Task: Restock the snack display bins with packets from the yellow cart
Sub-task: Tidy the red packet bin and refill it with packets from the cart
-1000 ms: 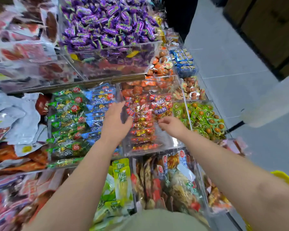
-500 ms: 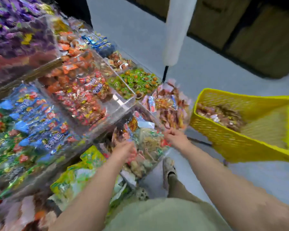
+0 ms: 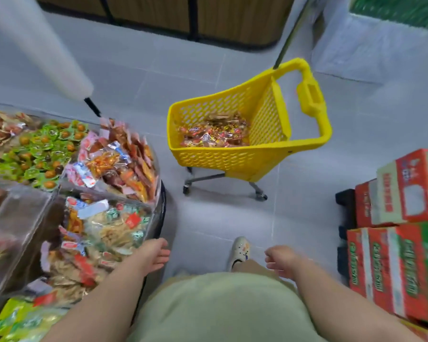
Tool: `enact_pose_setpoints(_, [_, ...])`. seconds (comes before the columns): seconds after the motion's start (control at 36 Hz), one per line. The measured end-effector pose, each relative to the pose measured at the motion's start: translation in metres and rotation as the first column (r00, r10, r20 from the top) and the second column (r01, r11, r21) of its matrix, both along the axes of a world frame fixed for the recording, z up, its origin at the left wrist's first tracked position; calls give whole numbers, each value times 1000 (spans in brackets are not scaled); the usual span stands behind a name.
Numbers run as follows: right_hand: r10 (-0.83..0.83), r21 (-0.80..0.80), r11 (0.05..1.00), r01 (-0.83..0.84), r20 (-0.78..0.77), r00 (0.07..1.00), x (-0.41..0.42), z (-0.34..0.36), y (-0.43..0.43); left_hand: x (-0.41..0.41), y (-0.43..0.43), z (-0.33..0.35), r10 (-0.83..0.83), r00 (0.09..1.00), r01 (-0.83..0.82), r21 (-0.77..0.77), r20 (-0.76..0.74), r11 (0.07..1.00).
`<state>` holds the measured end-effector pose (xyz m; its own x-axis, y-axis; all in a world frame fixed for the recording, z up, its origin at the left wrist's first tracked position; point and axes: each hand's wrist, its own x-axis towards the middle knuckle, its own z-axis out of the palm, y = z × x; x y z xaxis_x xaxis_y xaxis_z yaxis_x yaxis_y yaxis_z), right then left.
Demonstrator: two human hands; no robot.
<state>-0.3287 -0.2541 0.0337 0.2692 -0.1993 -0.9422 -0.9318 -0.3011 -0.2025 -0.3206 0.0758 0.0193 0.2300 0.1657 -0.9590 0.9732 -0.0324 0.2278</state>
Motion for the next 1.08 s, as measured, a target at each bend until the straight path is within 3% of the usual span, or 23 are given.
enact_pose_setpoints(0.11, [-29,-3,1000,29,-25,999,31,0,-35,35,-36,-6,21,1000,-21,-17,11,1000])
enact_pose_setpoints(0.22, [-41,16,999,40,74,996,88,7,-61,78,-75,-7,136,986,-128,-88,92,988])
enact_pose_setpoints(0.39, [-142,91,988,127,179,974,165,25,-71,126,-109,2,-26,991,26,-3,130,1000])
enact_pose_setpoints(0.75, [-187,82,979,188,-22,982,220,-11,-38,247,-41,-12,-167,985,163,82,39,983])
enact_pose_setpoints(1.08, [-295,116,952,282,120,948,352,3,23,398,7,-25,-336,933,303,219,129,927])
